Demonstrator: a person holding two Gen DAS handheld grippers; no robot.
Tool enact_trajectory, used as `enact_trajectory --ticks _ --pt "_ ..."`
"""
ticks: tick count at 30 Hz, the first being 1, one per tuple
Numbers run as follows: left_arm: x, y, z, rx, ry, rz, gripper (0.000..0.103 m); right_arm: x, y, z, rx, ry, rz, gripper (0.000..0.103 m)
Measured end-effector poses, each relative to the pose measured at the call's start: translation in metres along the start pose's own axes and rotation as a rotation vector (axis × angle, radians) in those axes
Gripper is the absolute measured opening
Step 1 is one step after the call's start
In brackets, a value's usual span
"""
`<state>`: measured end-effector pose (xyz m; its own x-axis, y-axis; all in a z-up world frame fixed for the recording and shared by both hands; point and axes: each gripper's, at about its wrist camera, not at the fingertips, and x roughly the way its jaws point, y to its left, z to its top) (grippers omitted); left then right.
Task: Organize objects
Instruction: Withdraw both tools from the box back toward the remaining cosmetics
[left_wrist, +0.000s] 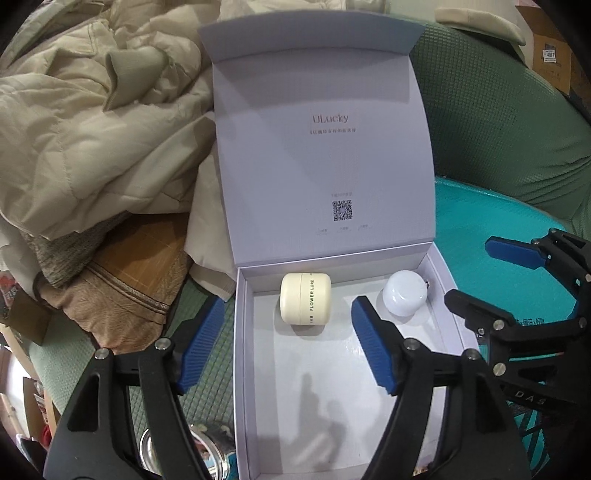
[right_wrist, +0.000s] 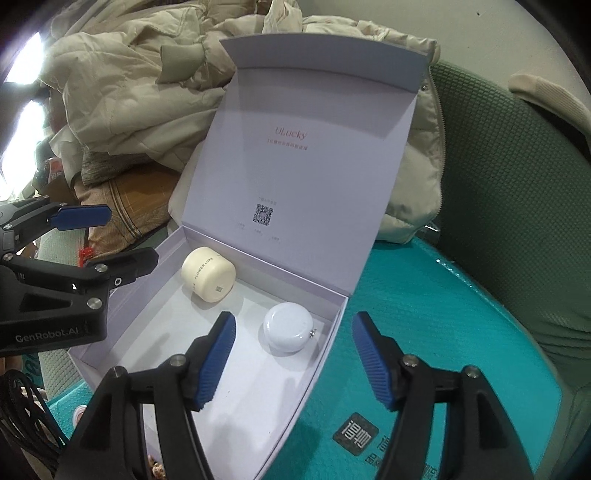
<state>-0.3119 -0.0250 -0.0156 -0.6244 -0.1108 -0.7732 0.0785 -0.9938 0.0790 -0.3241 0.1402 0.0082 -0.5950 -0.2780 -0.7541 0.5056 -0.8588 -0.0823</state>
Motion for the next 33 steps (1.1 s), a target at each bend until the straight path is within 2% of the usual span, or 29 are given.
enact_trajectory --ticks 1,4,20,27,33 --pt "-0.002 0.001 -0.001 -0.002 -0.002 -0.001 0.073 -0.004 0.001 -0.001 -0.001 -0.004 -0.006 0.076" --pt "-0.024 -0.003 0.0 -0.015 -0.012 0.0 0.075 -0.014 0.001 -0.004 -0.003 -0.017 -0.012 0.077" --pt "-0.068 -0.012 -0.018 -0.008 -0.054 0.0 0.085 -0.062 0.014 -0.022 -0.008 -0.06 -0.036 0.078" --pt "-0.089 -0.01 -0.027 -0.022 -0.082 0.003 0.09 -0.081 0.019 -0.029 0.004 -0.081 -0.049 0.086" --pt "-0.104 -0.008 -0.036 -0.04 -0.098 0.014 0.09 -0.093 0.021 -0.035 0.022 -0.087 -0.065 0.087"
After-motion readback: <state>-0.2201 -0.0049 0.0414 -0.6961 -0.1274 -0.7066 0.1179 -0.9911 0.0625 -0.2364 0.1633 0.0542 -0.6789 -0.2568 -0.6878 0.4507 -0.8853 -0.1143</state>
